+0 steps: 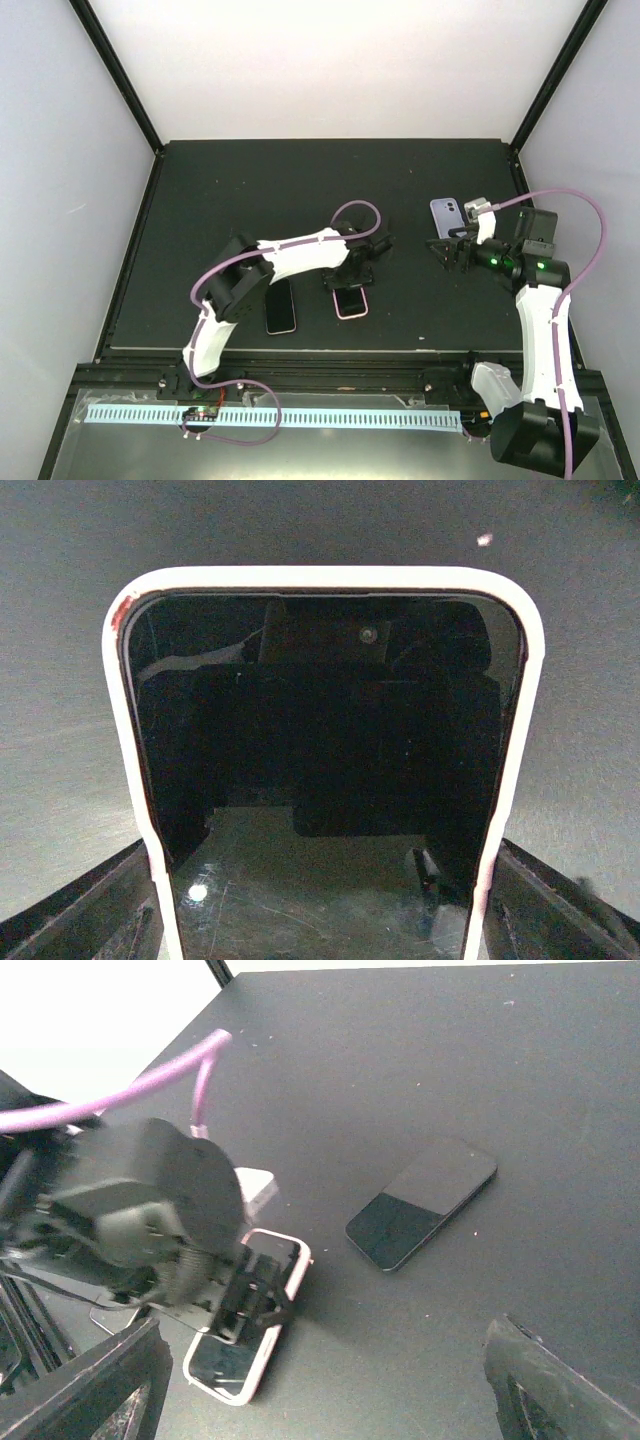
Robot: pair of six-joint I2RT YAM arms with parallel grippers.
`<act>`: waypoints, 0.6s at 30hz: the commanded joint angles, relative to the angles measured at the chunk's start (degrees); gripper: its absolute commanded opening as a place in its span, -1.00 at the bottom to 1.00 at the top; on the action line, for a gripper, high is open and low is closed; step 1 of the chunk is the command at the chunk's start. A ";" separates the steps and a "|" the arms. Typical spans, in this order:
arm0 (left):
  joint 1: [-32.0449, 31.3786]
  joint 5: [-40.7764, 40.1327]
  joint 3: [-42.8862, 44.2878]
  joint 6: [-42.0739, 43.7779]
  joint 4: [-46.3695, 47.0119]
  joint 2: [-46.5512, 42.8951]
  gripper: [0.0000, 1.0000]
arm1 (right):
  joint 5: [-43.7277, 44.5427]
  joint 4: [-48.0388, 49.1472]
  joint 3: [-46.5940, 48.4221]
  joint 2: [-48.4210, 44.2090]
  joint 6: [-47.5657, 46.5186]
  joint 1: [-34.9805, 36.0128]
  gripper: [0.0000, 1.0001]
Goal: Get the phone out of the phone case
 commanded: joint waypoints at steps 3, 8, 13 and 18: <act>-0.74 -10.91 -2.74 1.03 0.35 -15.96 -0.20 | -3.37 3.02 0.15 -1.56 1.51 0.04 0.66; -0.87 -14.14 -2.79 2.15 4.42 -23.23 -0.23 | -5.97 0.71 2.43 1.08 2.22 2.94 0.53; -1.12 -15.87 -2.99 1.24 8.54 -27.81 -0.23 | -2.90 -4.02 7.18 4.94 2.08 12.24 0.46; -2.06 -18.75 -3.30 -0.20 11.03 -30.84 -0.24 | 0.52 -0.92 7.04 7.48 8.02 21.80 0.38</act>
